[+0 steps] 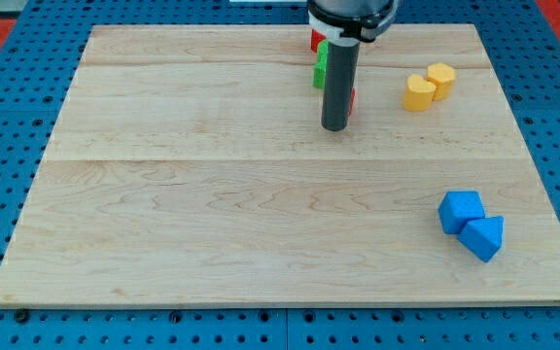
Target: Place your arm close to the blue blocks
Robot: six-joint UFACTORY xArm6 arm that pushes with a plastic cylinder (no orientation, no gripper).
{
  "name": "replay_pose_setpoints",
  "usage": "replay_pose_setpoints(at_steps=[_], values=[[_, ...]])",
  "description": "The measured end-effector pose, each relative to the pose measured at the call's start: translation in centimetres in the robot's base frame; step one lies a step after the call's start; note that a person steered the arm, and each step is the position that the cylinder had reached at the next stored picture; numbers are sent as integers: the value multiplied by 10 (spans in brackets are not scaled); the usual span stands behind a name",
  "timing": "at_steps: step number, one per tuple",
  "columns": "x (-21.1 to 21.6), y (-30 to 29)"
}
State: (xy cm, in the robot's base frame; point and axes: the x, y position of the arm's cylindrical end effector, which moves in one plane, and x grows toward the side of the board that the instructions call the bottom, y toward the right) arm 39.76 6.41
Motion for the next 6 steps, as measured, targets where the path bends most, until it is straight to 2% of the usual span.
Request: replay_pose_setpoints(at_steps=[3, 6], values=[[1, 49], [-20, 41]])
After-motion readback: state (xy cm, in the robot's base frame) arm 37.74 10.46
